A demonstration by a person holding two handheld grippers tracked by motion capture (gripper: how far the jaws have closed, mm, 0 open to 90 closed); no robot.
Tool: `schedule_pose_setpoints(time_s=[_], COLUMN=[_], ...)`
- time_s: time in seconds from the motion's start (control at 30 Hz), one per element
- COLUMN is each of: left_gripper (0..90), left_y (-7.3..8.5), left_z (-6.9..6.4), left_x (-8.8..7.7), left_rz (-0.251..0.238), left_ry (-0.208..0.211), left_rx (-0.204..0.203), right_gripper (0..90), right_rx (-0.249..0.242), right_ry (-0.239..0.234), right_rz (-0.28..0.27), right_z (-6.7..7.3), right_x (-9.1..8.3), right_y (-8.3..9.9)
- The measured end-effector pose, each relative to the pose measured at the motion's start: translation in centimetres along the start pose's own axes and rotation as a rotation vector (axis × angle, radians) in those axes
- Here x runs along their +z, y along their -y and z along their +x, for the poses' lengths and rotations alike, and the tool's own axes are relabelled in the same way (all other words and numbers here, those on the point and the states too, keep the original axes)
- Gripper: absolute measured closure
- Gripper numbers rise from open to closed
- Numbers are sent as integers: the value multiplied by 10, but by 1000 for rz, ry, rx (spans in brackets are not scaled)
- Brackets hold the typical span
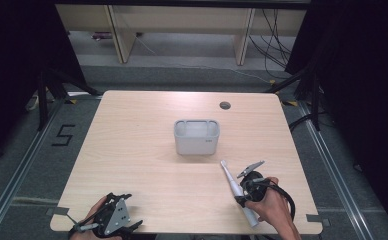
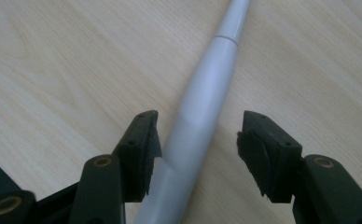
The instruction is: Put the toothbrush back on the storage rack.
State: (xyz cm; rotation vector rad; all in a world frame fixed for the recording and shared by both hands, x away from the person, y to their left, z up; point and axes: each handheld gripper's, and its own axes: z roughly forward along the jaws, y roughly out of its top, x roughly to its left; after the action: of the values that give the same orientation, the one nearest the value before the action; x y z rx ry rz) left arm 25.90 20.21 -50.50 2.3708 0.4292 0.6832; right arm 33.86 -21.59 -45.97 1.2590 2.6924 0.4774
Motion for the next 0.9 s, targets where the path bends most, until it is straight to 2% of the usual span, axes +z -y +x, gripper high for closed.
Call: schedule_pose_setpoints(time_s=[0.03,0.2,0.23,0.27,0.3,0.4,0.43,0.47,0.5,0.63,0.7,0.73,0.83,0.9], left_gripper=[154,154,154,154,154,154,154,154,154,154,154,154,154,154], left_y=[0,0,0,0,0,0,0,0,0,0,0,0,0,0], left_z=[0,0,0,1,1,0,0,0,0,0,0,0,0,0], left_x=[0,0,0,0,0,0,0,0,0,0,0,0,0,0], left_rz=[0,1,1,2,1,1,0,0,-9,1,-2,-1,-1,-2], left_ry=[1,0,0,7,13,3,-2,-2,6,-1,4,1,4,5], left_rx=[0,1,0,-1,-1,1,5,5,-5,5,2,1,0,0], right_gripper=[477,489,497,497,501,499,501,501,508,549,556,576,646,652], right_rx=[5,-9,-30,-30,-29,-28,-61,-61,-56,-78,-65,-87,-95,-101], right_ry=[15,1,3,3,7,-1,6,6,6,-1,-4,-4,-16,-5], right_rz=[10,31,35,35,63,72,75,75,81,102,110,115,141,153], right_z=[0,-2,-1,-1,0,1,-2,-2,-1,-3,-3,-5,-6,-6], right_x=[1,7,10,10,12,14,17,17,18,21,21,22,23,24], right_y=[-1,-7,-10,-10,-11,-13,-14,-14,-14,-15,-16,-16,-17,-18])
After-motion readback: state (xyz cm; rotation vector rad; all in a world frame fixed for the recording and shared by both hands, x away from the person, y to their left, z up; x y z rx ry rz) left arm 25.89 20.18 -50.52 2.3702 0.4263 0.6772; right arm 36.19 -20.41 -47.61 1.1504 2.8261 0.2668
